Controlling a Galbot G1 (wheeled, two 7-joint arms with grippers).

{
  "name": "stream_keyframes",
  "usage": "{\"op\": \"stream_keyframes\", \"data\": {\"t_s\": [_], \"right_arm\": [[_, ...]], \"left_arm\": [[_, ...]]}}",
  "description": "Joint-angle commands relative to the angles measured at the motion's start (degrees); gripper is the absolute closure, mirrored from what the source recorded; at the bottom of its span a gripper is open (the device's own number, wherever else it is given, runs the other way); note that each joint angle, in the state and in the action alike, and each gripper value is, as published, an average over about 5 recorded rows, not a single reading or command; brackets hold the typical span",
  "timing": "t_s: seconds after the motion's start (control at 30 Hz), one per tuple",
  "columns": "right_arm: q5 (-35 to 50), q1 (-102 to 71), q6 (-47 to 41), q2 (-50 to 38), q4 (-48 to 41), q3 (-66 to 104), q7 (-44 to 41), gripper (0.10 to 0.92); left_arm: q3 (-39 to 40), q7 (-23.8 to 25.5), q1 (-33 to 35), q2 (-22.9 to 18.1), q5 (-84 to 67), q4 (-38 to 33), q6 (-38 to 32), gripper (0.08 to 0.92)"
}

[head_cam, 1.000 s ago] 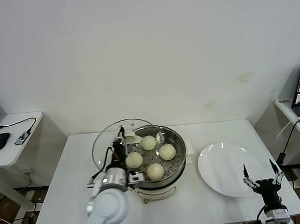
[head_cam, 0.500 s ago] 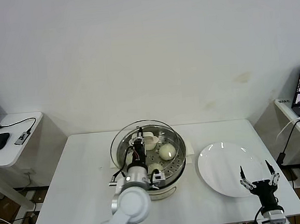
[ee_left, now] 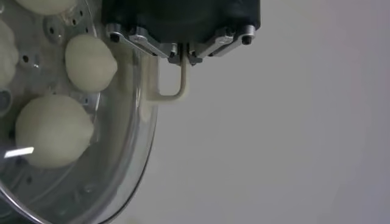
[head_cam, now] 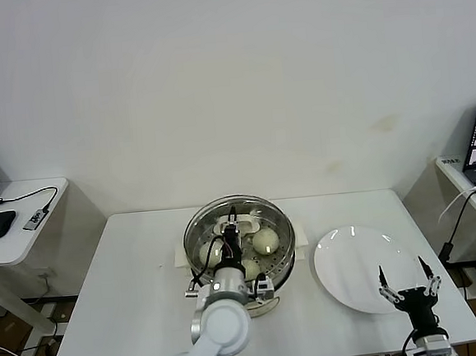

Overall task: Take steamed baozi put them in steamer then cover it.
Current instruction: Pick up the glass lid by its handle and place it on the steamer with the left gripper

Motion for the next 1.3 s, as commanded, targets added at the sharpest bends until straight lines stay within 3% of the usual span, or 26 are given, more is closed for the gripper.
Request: {"op": "stream_keyframes", "data": {"t_s": [0.03,1.3], "right_arm": [[-0.18,0.09,0.13,0.14,-0.31,-0.31,0.02,0.203],[-0.89,0.28,0.26,0.16,-0.92,-1.28,-0.24,0.203]], "left_arm": [[0.32,0.00,0.24,-0.95,1.85,1.02,-0.63,0.867],[-0.10,-1.18,1.46,-2.53,0.00,2.23,-0.28,0.867]]}}
